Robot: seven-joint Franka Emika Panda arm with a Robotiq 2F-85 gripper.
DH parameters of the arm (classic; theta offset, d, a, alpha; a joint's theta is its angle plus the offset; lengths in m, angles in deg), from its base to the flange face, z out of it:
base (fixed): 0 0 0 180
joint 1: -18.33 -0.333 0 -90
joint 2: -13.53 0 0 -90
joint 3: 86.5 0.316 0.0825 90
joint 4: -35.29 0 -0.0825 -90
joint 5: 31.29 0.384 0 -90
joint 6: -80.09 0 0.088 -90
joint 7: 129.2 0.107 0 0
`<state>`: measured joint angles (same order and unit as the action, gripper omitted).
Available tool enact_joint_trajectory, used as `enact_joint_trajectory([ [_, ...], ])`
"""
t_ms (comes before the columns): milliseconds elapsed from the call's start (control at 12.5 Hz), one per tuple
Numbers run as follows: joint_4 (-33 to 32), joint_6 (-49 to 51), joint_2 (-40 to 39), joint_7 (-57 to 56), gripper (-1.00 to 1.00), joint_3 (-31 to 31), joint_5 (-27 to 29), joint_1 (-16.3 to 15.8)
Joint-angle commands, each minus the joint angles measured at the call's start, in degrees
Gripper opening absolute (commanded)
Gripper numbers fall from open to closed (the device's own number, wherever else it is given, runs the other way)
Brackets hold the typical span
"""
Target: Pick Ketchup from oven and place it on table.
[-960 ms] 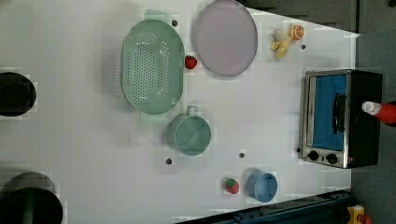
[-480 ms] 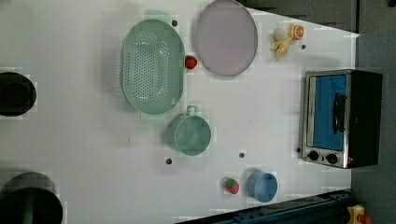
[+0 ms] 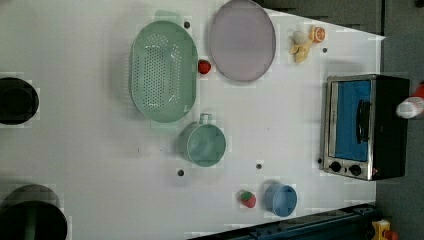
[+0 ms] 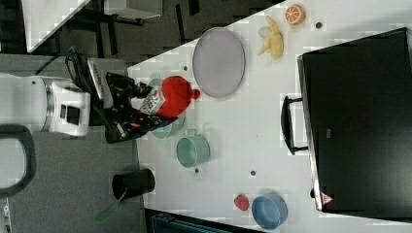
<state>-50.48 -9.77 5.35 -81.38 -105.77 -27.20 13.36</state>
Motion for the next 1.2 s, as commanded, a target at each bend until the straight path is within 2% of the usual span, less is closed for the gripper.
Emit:
enact_joint_trajectory([
  [80,-2.98,-0.94,-1.34,0.13,0.27,4.72,-0.02,-2.65],
  [320,-9.96,-6.9,-1.35,0.56,0.27,7.17,-0.04,-3.55],
  [640,-23.27,-19.14,-1.35,0.56,0.27,7.32,-0.03,-3.79],
  [1200,-40.84,-41.08,-3.12,0.56,0.27,7.26,-0.04,-3.7],
])
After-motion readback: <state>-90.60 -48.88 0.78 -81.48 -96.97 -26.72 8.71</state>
